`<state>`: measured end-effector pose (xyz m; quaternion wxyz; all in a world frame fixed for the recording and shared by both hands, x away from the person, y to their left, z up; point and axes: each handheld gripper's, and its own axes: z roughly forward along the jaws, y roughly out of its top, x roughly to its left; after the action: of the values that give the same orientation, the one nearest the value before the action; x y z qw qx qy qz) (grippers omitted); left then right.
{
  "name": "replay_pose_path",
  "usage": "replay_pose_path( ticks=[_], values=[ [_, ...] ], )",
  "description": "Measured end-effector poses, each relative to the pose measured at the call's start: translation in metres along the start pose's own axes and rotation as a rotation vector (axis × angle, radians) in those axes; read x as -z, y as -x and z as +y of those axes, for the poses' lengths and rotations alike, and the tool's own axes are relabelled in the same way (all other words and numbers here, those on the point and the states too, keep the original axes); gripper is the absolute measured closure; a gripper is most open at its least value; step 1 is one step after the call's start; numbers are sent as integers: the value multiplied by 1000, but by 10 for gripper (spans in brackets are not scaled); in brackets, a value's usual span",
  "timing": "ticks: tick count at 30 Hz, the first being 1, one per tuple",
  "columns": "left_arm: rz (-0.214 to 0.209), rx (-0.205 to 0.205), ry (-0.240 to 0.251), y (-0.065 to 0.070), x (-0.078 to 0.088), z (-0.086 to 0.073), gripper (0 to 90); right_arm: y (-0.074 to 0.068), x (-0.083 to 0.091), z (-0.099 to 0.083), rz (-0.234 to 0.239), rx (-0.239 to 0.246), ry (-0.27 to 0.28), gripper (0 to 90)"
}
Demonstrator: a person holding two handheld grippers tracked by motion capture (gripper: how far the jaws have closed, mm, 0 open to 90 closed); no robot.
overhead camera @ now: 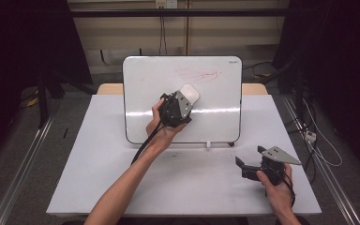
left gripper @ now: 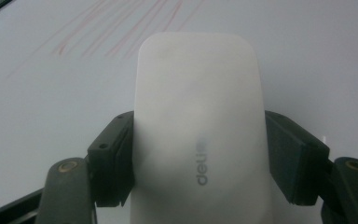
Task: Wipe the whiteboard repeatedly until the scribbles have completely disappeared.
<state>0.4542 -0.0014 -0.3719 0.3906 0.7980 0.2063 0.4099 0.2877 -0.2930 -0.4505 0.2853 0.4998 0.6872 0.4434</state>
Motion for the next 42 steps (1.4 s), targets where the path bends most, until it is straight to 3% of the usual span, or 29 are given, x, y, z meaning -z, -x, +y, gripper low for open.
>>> replay_pose_path(
  ticks=[6, 16, 21, 28, 40, 42],
  values=[
    [12, 32, -2, -24, 2, 2, 310, 1, 1, -1, -2, -4, 3, 56],
    [103, 241, -13, -96, 23, -25, 311, 2, 2, -1, -8, -5, 3, 56],
    [135, 293, -26, -121, 31, -34, 311, 1, 1, -1, -7, -5, 0, 56],
    [145, 305, -53, -115, 32, -35, 311, 0, 0, 0, -8, -4, 0, 56],
    [79, 225, -92, -77, 42, -54, 311, -1, -1, 0, -4, 2, 0, 56],
    [75, 221, -89, -76, 43, -55, 311, -2, -2, 1, -3, 4, -1, 56]
  ],
)
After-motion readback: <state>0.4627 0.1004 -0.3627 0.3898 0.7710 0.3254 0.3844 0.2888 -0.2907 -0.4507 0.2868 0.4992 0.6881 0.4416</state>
